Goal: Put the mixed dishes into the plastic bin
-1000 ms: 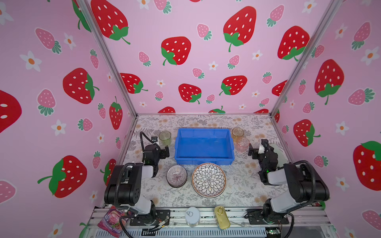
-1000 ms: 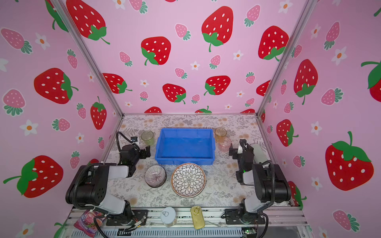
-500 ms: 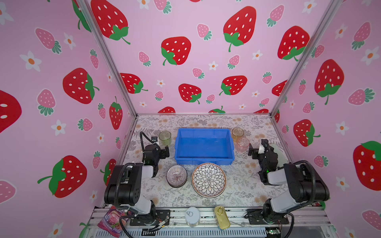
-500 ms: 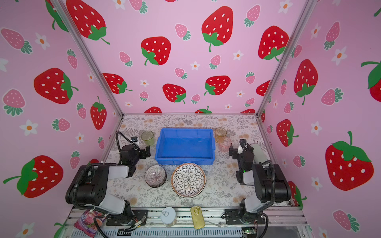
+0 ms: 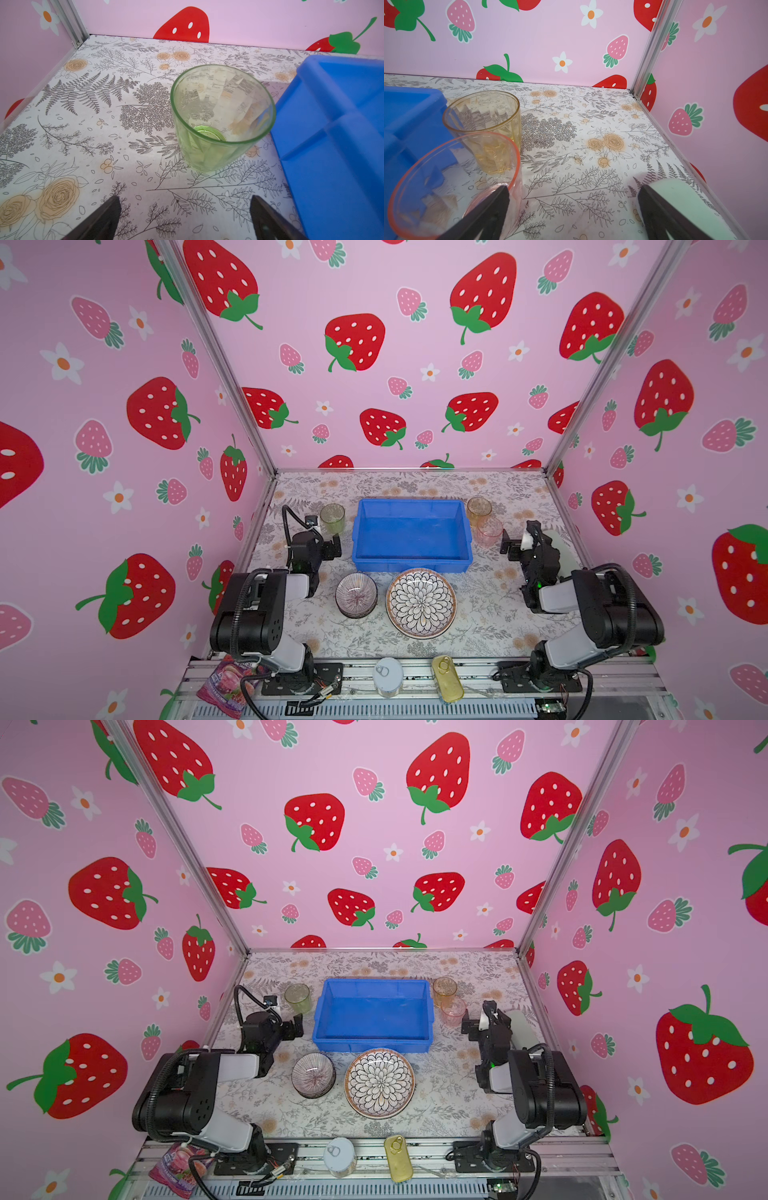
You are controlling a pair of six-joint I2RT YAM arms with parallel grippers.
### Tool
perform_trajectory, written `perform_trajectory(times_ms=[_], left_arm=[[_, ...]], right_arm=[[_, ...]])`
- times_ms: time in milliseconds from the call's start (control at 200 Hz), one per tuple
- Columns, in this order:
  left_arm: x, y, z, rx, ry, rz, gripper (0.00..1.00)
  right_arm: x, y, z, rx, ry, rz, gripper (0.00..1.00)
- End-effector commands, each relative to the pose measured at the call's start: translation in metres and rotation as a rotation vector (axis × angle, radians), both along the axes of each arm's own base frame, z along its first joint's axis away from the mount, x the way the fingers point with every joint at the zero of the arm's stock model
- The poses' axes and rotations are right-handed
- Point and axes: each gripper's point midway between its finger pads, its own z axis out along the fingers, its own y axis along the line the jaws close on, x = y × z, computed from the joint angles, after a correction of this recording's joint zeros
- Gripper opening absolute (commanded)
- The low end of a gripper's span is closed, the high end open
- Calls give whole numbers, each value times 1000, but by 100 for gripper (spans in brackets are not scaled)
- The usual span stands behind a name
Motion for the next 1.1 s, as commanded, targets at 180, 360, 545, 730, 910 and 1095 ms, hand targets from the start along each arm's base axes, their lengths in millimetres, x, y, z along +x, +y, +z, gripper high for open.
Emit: perform_trajectory(times_ms=[180,360,545,730,910,1095], left_arm=[[8,2,11,-3,-35,-5,99],[8,2,11,-8,-35,-6,99],[8,1,12,-6,-39,-8,99],[14,1,24,12,-11,0,99],[9,-1,46,89,2,48,99],[-10,13,90,16,-41,233,99]], right_arm=[[4,3,6,-15,-20,9,99],[3,2,6,-13,-20,7,99],[1,1,7,-10,-29,0,99],[-3,-4,17,3,-53,-23,99],[2,-6,27,11,27,-44,99],[-8,-4,47,47,52,-40,99]])
